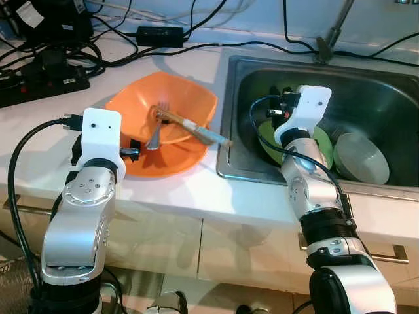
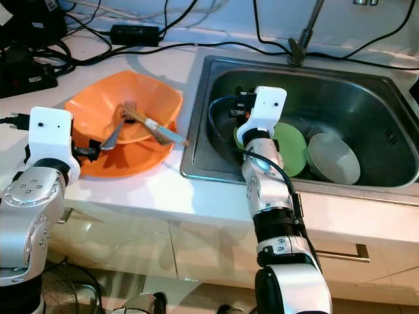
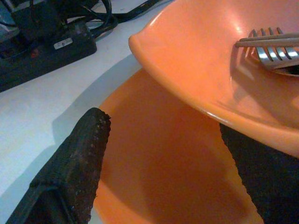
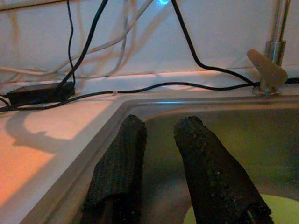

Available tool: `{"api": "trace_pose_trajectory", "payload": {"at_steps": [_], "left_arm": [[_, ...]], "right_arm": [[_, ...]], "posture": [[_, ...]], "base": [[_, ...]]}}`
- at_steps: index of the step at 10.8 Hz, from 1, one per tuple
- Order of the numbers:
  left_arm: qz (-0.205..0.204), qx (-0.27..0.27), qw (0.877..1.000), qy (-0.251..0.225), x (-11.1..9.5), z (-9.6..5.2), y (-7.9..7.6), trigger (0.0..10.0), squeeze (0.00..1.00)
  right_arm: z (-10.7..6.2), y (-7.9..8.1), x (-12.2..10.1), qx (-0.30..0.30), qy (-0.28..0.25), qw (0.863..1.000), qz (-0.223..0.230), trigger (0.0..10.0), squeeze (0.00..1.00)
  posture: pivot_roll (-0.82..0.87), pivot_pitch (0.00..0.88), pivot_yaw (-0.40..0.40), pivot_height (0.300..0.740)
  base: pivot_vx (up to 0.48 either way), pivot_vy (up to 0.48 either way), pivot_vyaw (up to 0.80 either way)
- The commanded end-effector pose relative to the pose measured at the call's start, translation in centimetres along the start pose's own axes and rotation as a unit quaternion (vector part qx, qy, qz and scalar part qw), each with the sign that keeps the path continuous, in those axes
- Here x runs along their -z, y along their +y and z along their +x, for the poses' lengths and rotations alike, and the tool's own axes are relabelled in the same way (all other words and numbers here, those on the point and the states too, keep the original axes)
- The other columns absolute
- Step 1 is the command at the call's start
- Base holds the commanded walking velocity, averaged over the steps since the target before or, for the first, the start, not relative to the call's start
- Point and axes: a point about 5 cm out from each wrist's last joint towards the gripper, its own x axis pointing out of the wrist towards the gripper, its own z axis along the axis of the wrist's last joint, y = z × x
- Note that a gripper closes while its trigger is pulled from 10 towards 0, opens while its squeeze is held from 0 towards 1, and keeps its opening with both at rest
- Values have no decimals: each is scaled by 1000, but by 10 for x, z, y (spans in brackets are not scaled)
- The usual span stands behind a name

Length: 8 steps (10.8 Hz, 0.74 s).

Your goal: Kitchen organization

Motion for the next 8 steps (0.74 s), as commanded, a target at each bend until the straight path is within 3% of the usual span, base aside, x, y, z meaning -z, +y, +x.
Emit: {"api": "trace_pose_trajectory", "payload": {"at_steps": [1,3,5,6,7,8], "left_arm": [[0,9,1000,-4,-1,0,-3,10000,0],[29,-16,999,1,2,-3,9,10000,0],[65,-96,993,2,2,-6,46,10000,0],[60,-132,989,-18,-7,-8,60,10000,0],[63,-155,983,-69,-26,-10,66,10000,0],[69,-164,980,-90,-29,-11,66,10000,0]], "right_arm": [[-2,-4,0,7,-6,1000,1,10000,0],[-2,-1,0,4,-6,1000,3,10000,0],[-1,-1,1,2,-4,1000,4,10000,0],[-1,0,2,0,-1,1000,4,10000,0],[0,3,2,-6,-1,1000,6,10000,0],[0,3,2,-7,-1,1000,6,10000,0]], "posture": [[275,149,-18,740],[283,145,-21,740],[298,147,-33,740],[305,147,-40,740],[306,143,-44,740],[305,142,-43,740]], "base": [[0,0,0],[0,0,0],[0,0,0],[0,0,0],[0,0,0],[0,0,0]]}}
